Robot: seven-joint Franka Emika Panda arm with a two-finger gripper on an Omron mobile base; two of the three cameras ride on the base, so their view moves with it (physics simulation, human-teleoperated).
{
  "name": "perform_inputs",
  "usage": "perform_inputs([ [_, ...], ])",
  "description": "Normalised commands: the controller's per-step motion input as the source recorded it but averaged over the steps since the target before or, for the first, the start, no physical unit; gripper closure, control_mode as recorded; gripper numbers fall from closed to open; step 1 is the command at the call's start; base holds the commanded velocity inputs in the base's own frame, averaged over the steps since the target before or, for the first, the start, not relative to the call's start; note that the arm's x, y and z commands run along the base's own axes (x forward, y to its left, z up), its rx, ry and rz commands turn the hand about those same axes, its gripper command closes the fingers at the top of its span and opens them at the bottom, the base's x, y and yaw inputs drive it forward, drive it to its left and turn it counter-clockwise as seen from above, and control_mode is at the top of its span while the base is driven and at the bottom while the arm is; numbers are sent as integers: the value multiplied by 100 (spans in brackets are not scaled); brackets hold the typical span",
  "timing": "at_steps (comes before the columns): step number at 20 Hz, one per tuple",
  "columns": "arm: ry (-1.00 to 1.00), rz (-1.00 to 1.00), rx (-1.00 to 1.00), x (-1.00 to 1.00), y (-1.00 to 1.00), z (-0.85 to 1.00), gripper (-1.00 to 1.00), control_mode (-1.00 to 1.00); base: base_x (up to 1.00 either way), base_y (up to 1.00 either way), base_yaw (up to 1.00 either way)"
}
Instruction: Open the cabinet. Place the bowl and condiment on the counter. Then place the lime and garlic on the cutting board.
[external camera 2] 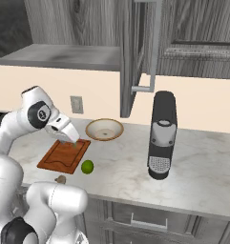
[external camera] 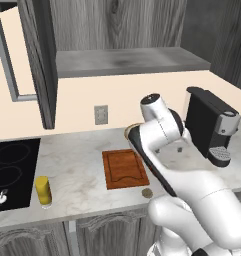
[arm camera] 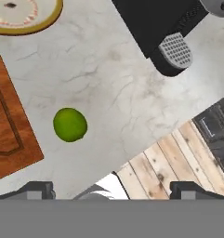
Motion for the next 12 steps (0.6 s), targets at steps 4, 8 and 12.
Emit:
perform_inputs([
  [4,10,32,18,33,-1,-34,-100,-100,0,0,0],
  [8,1,23,14,36,-2,-24,-100,-100,0,0,0],
  [12,0,21,18,31,-11,-22,-100,-100,0,0,0],
])
